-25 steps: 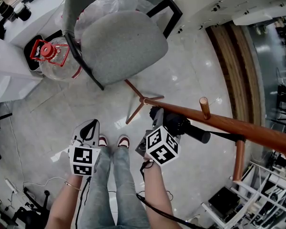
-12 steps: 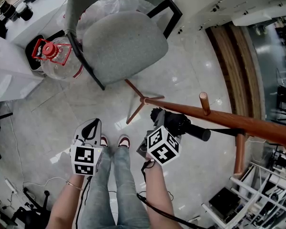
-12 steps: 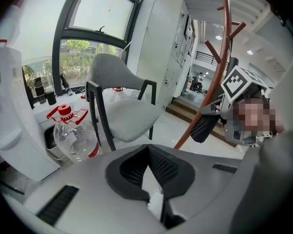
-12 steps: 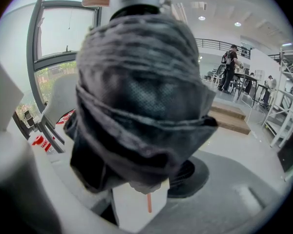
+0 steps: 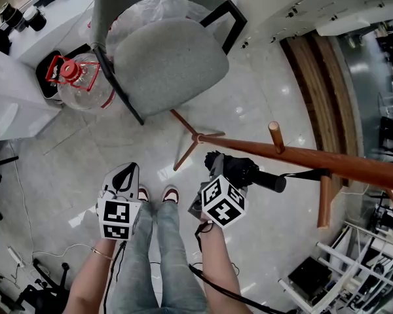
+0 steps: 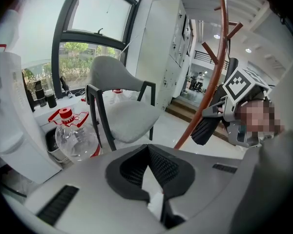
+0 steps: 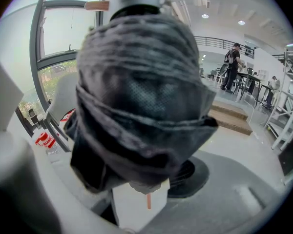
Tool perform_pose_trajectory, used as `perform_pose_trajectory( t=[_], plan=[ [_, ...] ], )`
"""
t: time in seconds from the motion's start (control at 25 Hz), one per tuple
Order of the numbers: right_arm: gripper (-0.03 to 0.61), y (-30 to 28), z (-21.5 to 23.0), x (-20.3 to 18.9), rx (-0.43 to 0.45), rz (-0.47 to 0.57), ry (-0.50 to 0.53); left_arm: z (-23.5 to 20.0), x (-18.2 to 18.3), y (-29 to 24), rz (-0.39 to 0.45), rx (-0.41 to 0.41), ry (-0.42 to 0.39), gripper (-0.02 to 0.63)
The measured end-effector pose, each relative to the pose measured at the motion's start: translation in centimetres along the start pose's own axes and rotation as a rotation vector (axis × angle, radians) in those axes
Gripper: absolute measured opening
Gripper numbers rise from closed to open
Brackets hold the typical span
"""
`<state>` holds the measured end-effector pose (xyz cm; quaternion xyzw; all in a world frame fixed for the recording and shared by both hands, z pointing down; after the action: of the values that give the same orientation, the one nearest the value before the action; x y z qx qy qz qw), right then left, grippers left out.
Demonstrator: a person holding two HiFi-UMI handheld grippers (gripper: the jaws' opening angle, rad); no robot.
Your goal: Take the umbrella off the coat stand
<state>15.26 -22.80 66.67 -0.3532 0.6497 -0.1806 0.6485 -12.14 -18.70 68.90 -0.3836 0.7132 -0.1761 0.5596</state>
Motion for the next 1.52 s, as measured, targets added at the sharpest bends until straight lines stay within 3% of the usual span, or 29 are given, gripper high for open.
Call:
perform_pose_trajectory(
  t=[1.52],
  plan=[
    [0.264,9.3,0.4,2.3,0.014,0.048,-0.004,3.2,3.0,6.3,0.025,-0.066,-0.076,0.005]
  ],
)
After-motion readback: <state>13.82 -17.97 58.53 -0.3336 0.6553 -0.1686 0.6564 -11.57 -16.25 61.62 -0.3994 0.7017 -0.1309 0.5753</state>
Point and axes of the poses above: the fingertips, and each gripper's own axes: y backward along the fingers, z to its right, x out of its top, the point moved 6 cm from there along y, backward along the fingers, and after that the axes turned 10 degrees about y, right-handed, at the moved point
